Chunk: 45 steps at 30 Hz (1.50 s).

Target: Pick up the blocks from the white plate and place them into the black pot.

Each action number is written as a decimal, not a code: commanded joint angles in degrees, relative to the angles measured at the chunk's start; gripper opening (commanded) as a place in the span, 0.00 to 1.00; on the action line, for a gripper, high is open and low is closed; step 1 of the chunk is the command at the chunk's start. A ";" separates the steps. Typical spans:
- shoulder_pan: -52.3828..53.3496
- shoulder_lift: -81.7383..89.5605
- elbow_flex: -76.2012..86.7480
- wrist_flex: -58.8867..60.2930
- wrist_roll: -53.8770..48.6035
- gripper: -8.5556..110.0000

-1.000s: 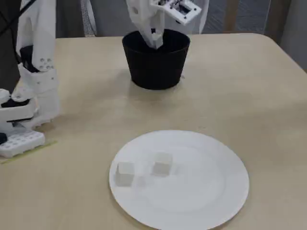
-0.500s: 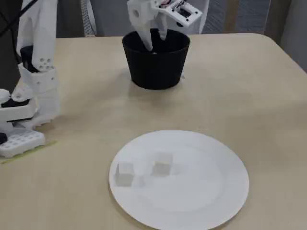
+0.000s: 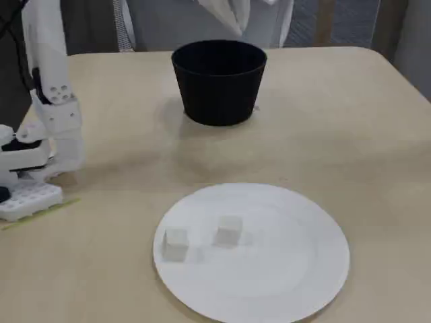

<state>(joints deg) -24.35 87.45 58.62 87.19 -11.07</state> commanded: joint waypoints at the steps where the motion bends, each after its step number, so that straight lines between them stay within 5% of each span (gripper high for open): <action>1: 8.00 7.73 0.97 1.67 1.58 0.05; 6: 23.73 17.49 13.54 7.21 1.67 0.05; 11: 34.63 47.20 52.91 -17.75 2.11 0.05; 13: 37.53 47.90 57.48 -18.98 1.41 0.05; 45: 49.04 6.33 29.71 -1.58 -17.49 0.05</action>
<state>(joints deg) 24.87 96.15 93.69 84.11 -27.69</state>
